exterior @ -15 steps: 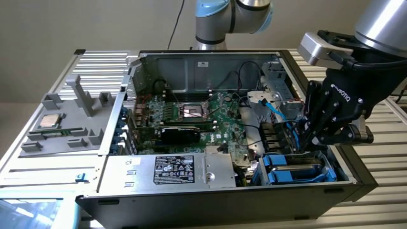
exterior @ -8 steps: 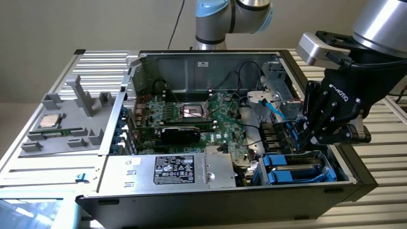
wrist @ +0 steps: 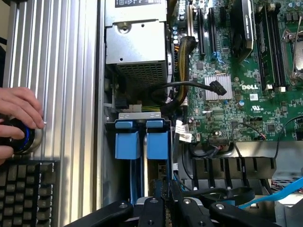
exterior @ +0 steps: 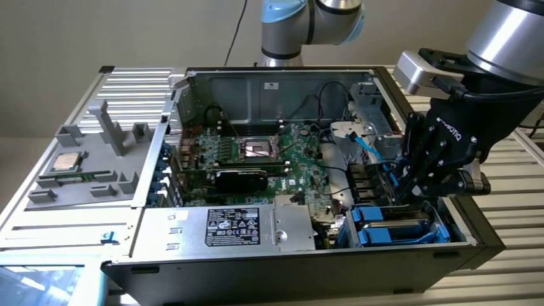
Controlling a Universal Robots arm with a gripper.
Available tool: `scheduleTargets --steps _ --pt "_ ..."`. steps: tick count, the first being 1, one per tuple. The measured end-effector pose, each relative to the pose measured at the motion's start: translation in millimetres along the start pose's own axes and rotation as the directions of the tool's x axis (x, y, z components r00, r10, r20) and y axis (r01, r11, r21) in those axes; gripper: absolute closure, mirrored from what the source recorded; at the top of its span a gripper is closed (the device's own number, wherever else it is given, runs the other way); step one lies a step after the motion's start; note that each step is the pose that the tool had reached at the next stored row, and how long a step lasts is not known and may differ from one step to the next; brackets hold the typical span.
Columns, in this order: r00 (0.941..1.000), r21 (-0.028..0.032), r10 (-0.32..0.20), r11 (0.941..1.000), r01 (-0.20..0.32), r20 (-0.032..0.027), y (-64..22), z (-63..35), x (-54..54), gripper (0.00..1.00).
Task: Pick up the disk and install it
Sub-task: 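Insert the first disk wire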
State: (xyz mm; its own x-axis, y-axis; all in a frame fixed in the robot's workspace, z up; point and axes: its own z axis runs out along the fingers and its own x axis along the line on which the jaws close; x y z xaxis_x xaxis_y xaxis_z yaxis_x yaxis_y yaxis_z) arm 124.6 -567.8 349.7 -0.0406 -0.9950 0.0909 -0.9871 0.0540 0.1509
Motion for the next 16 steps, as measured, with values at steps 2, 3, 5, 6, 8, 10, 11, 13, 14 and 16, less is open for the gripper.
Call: scheduleTargets --steps 2,3,5,6,8,10,11,13,14,16 --pt "1.0000 -0.0012 0.000 1.0000 0.000 0.0000 -0.1 1.0 -0.1 0.83" --pt "1.0000 -0.0013 0.000 1.0000 0.000 0.0000 -0.2 1.2 -0.1 0.83" --pt "1.0000 -0.0013 0.000 1.0000 0.000 -0.0001 -0.2 1.2 0.0 0.83" --pt "1.0000 -0.0014 0.000 1.0000 0.000 0.0002 -0.3 1.6 -0.1 0.83" --pt "1.0000 -0.0013 0.000 1.0000 0.000 0.0003 -0.8 2.4 -0.2 0.83" --pt "1.0000 -0.0014 0.000 1.0000 0.000 0.0001 -1.0 3.7 -0.3 0.83" --pt "1.0000 -0.0013 0.000 1.0000 0.000 0.0002 -1.1 4.4 -0.4 0.83" --pt "1.0000 -0.0013 0.000 1.0000 0.000 0.0001 -1.3 5.7 -0.5 0.83" --pt "1.0000 -0.0013 0.000 1.0000 0.000 -0.0001 -1.3 6.1 -0.6 0.83" --pt "1.0000 -0.0013 0.000 1.0000 0.000 -0.0003 -1.3 6.2 -0.5 0.83"
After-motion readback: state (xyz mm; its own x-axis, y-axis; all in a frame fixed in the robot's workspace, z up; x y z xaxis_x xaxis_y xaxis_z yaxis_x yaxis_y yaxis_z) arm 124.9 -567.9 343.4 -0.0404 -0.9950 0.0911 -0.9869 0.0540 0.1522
